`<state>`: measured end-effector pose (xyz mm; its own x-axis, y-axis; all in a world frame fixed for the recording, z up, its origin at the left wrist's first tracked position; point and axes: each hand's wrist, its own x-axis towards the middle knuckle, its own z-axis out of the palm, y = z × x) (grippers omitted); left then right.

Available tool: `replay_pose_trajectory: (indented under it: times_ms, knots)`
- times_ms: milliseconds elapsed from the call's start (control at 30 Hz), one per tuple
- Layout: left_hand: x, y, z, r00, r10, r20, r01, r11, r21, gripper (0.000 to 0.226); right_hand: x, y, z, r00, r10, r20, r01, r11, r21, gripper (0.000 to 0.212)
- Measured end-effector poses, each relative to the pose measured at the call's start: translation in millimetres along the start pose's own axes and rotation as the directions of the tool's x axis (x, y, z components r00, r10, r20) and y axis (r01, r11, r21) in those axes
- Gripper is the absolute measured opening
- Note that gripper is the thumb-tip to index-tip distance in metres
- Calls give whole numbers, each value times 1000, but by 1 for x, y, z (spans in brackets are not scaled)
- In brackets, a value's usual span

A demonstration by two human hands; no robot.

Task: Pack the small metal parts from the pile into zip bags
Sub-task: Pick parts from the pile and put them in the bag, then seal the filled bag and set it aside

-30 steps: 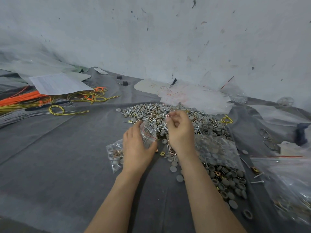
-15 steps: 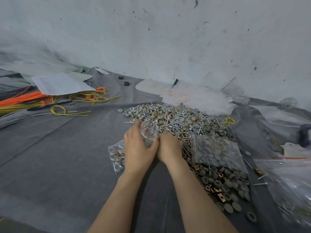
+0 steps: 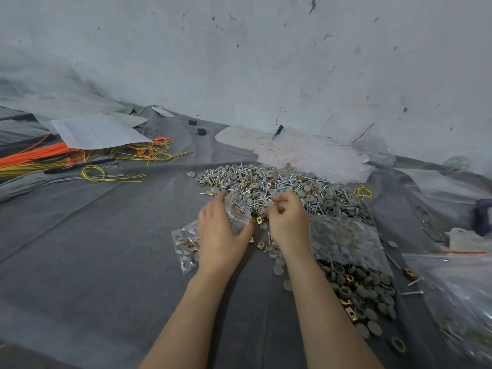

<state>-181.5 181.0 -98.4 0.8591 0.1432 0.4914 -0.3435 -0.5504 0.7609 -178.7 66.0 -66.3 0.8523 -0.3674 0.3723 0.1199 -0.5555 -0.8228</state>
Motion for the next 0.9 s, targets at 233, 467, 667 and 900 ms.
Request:
replay_pose_trajectory:
  times_ms: [233,467,667,900]
  knots:
    - [0,8,-6,1000,26,6,-26,999,-34,68,-7,-41,-16,878,-222,423,215,974,67,24]
    - [6,22,-21,997,73,-26,-72,997,22,91,-9,-58,-27,866,-133,482,199,976,-88,13]
    - [14,39,-58,990,41,132,16,914,-406,66,-3,-75,-57,923,-229,308,222,973,56,4]
    - [24,92,-59,966,198,167,-91,863,-498,13,-5,-76,-123,963,-236,130,214,963,164,21]
